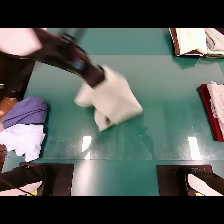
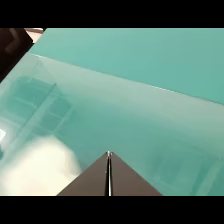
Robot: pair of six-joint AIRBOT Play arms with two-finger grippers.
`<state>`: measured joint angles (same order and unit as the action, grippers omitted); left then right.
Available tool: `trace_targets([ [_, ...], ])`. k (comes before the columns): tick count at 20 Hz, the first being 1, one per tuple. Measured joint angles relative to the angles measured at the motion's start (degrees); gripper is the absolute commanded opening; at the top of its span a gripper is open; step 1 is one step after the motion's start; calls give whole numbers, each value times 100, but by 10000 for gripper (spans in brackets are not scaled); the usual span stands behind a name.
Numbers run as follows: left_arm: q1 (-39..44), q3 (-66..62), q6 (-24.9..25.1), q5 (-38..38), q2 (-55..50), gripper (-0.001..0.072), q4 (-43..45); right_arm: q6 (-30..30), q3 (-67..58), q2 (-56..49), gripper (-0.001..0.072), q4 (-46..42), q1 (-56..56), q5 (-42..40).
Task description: Fold the shirts.
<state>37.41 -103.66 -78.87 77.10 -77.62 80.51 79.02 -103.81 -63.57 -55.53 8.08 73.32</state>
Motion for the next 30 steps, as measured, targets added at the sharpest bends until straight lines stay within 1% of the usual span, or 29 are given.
trace_targets([
  [3, -13, -4, 35, -162, -345, 654, -46, 0, -9, 0, 19, 0, 2, 68],
  [6, -608, 94, -125, 103, -382, 654, -76, 0, -11, 0, 19, 0, 0, 122],
  [8, -1117, 511, -227, 225, -229, 655, -315, 0, -11, 0, 19, 0, 0, 149],
  [11, -1665, 1788, -299, 133, 166, 655, -763, 0, -11, 0, 19, 0, 2, 179],
  [15, -1843, 3812, -302, -424, 492, 654, -1635, 0, -11, -2, 19, 0, 2, 181],
  [17, -1727, 4658, -192, -942, 555, 654, -2151, 0, -11, -7, 19, 0, 2, 184],
  [20, -1362, 5471, -87, -1836, 584, 654, -2651, 0, -11, -9, 19, 0, 2, 186],
  [21, -1246, 5606, -72, -2085, 577, 629, -2734, 0, -11, -9, 19, 0, 2, 186],
  [22, -1134, 5716, -66, -2321, 553, 434, -2813, 0, -11, -11, 19, 0, 2, 188],
  [23, -1051, 5788, -55, -2485, 522, 193, -2861, 0, -11, -9, 19, 2, 2, 188],
  [24, -1003, 5842, -48, -2618, 494, 38, -2894, 0, -11, -11, 19, 0, 2, 188],
  [27, -1067, 5840, -48, -2844, 457, 30, -2778, 13, 2, -11, 19, -28, -2, 343],
  [30, -1554, 5552, -120, -2743, 446, 30, -2398, 269, 378, 94, 19, -459, -44, 730],
])
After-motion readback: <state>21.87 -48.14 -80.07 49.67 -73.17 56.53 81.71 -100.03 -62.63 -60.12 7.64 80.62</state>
